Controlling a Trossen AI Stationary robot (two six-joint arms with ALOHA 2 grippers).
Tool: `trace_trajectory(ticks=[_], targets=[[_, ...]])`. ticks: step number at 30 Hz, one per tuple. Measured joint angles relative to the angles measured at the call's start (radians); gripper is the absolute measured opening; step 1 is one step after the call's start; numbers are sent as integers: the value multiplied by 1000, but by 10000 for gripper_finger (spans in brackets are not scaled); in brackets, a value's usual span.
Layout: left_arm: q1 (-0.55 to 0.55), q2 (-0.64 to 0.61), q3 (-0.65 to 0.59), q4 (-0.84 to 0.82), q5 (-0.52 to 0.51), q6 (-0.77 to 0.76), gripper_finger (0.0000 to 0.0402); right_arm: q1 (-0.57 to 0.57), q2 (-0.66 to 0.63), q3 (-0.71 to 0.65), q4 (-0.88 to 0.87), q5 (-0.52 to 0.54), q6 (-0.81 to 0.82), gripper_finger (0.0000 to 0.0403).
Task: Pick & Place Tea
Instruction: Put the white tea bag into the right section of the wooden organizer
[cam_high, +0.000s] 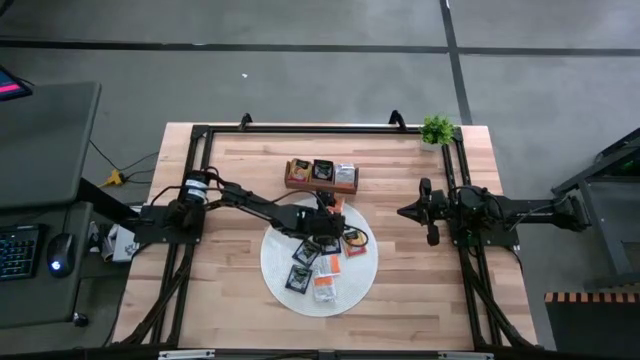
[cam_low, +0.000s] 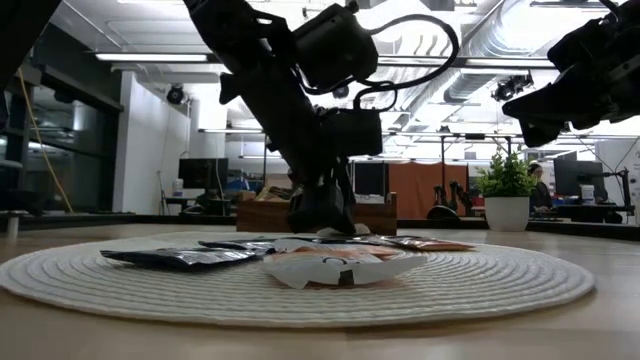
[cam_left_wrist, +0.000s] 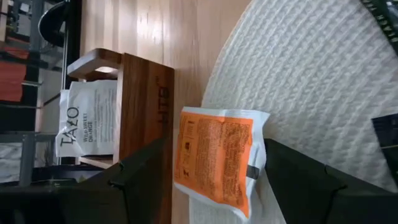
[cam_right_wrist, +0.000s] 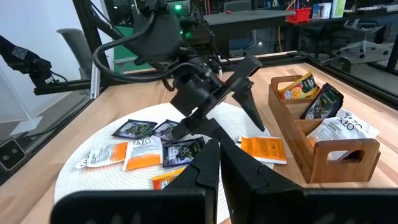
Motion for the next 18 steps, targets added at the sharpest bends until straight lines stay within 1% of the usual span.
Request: trace_trajectory(ticks=[6,8,12,16,18], targets=[[-1,1,0,0,2,6,259,0,0,0,0,0,0,12],[6,30,3,30,-1,28,259,0,0,0,0,0,0,12],[8,48,5,46,-18,58,259,0,0,0,0,0,0,12],[12,49,4,48,-24,52,259,0,0,0,0,0,0,12],[15,50,4,50,-47,48,259,0,0,0,0,0,0,12]])
